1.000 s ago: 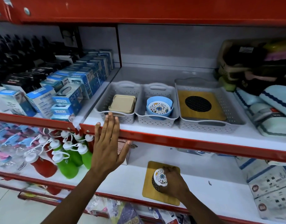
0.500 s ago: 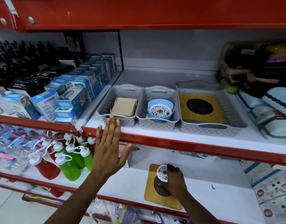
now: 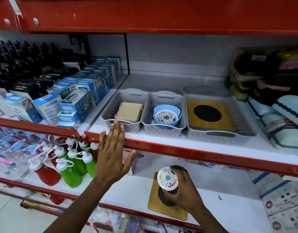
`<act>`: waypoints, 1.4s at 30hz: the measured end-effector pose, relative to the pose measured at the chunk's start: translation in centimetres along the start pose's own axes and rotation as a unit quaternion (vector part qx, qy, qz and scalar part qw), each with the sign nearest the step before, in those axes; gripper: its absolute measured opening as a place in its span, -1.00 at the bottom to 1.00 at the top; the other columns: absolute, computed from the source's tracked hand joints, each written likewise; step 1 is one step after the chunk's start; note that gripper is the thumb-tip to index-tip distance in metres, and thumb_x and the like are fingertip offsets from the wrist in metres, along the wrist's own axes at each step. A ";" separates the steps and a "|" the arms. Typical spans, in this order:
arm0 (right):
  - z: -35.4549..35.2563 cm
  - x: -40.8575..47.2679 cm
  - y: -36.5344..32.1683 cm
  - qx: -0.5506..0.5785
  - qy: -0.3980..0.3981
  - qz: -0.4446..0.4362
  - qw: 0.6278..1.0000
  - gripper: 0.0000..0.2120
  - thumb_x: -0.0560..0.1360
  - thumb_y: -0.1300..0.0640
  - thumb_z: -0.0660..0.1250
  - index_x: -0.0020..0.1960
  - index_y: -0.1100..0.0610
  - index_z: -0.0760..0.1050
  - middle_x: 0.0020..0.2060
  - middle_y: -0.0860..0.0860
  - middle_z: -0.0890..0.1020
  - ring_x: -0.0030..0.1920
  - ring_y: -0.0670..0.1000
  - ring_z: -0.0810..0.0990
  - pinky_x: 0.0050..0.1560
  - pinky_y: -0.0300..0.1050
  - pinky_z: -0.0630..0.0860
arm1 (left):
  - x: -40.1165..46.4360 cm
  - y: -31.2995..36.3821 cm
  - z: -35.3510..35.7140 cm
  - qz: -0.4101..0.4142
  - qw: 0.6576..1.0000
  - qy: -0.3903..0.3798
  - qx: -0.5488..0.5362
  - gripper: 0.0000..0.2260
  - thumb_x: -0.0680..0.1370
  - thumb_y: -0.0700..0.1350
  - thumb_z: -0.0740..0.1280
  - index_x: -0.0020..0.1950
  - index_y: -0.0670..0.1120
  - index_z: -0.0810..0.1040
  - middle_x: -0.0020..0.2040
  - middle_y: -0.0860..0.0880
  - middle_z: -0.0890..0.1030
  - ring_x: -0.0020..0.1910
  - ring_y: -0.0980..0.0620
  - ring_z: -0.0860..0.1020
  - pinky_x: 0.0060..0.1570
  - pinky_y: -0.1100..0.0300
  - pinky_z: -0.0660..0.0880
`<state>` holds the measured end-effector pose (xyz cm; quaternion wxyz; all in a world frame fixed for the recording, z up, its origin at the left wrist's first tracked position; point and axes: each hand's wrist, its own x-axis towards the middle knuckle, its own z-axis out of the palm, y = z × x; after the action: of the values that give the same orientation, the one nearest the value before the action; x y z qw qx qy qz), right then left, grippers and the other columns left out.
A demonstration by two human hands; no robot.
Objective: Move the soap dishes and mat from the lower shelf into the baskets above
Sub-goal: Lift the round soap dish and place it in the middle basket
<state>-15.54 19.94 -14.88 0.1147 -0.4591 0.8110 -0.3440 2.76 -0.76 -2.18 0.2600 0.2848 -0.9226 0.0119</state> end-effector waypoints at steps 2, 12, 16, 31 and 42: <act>-2.4 -1.5 -2.3 0.019 0.047 -0.068 0.996 -0.24 0.26 -0.15 0.53 0.38 0.01 0.35 0.32 -0.15 0.39 0.33 -0.17 0.40 0.29 -0.26 0.45 | -0.1 0.0 0.0 0.001 1.000 0.003 -0.001 -0.29 0.59 0.26 0.00 0.60 -0.16 0.02 0.63 -0.18 0.06 0.63 -0.08 0.02 0.55 -0.25 0.07; -12.2 -0.8 -15.5 0.096 0.230 -0.199 0.948 -0.27 0.24 0.05 0.64 0.29 0.16 0.37 0.30 0.05 0.51 0.36 -0.02 0.47 0.26 -0.26 0.49 | -0.2 -0.1 0.3 0.005 1.000 0.014 -0.004 -0.28 0.57 0.25 0.06 0.59 -0.17 0.05 0.63 -0.19 0.08 0.63 -0.08 0.04 0.56 -0.23 0.07; -13.8 1.7 -17.9 0.132 0.244 -0.169 0.946 -0.21 0.24 0.05 0.66 0.34 0.11 0.34 0.25 0.01 0.51 0.28 -0.04 0.52 0.18 -0.27 0.54 | -0.3 0.0 0.2 0.010 1.000 0.019 -0.009 -0.29 0.59 0.27 -0.03 0.60 -0.15 0.03 0.62 -0.18 0.13 0.62 -0.08 0.08 0.56 -0.20 0.07; -14.0 4.7 -17.9 0.103 0.243 -0.113 0.958 -0.19 0.22 -0.05 0.64 0.31 -0.03 0.25 0.22 -0.05 0.51 0.21 -0.06 0.53 0.15 -0.12 0.57 | 0.0 -0.1 0.0 0.016 1.000 0.021 -0.016 -0.29 0.58 0.28 -0.03 0.59 -0.17 0.08 0.61 -0.16 0.15 0.61 -0.06 0.10 0.56 -0.16 0.06; -17.5 13.2 -17.7 -0.056 0.134 0.065 0.987 0.04 0.06 -0.28 0.61 0.35 0.12 0.23 0.12 0.13 0.60 0.17 0.14 0.56 0.03 -0.09 0.54 | -0.1 -0.2 0.0 0.017 0.999 0.024 -0.027 -0.28 0.57 0.25 0.06 0.59 -0.16 0.06 0.63 -0.13 0.09 0.62 -0.05 0.08 0.56 -0.17 0.06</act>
<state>-19.79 10.90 11.47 0.0011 -0.3606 0.8654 -0.3480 2.95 -0.82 -2.25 0.2889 0.2621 -0.9208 -0.0017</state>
